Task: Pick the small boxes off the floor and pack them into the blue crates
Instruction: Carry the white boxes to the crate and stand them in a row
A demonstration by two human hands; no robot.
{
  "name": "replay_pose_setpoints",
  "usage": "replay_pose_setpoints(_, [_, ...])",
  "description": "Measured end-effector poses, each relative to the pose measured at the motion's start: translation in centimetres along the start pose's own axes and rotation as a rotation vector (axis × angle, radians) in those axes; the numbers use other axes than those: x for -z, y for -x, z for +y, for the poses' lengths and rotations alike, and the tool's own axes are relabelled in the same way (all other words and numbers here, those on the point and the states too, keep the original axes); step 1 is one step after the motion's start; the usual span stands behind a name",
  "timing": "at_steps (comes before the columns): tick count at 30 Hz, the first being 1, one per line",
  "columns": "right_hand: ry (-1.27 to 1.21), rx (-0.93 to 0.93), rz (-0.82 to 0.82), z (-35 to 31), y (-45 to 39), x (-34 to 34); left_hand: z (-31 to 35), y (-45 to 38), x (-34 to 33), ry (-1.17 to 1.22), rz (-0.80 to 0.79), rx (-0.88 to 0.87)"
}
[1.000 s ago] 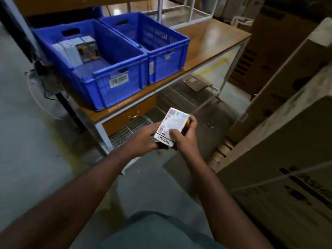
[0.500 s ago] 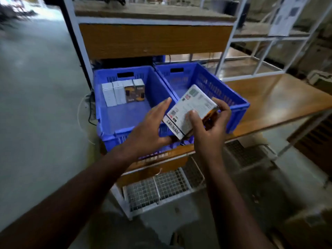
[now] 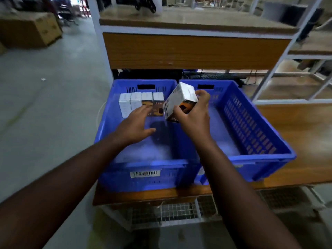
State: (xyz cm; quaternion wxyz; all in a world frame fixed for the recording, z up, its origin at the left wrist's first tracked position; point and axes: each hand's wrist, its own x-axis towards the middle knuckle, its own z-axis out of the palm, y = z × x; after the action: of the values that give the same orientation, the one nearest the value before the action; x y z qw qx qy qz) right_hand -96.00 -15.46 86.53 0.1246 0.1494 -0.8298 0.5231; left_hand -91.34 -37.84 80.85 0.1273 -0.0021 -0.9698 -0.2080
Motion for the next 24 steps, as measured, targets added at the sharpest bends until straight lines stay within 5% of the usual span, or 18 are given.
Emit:
replay_pose_setpoints(6, [0.315, 0.096, -0.126, 0.8, -7.1, -5.9, -3.3, -8.6, -1.6, -0.178, -0.162, 0.042])
replay_pose_setpoints(15, [0.453, 0.051, -0.116, 4.3, -11.7, -12.9, -5.8, -15.8, -6.4, -0.384, -0.310, -0.018])
replay_pose_setpoints(24, [0.555, 0.098, -0.120, 4.6, -16.5, -14.7, -7.9, -16.7, -8.0, -0.410, -0.179, -0.015])
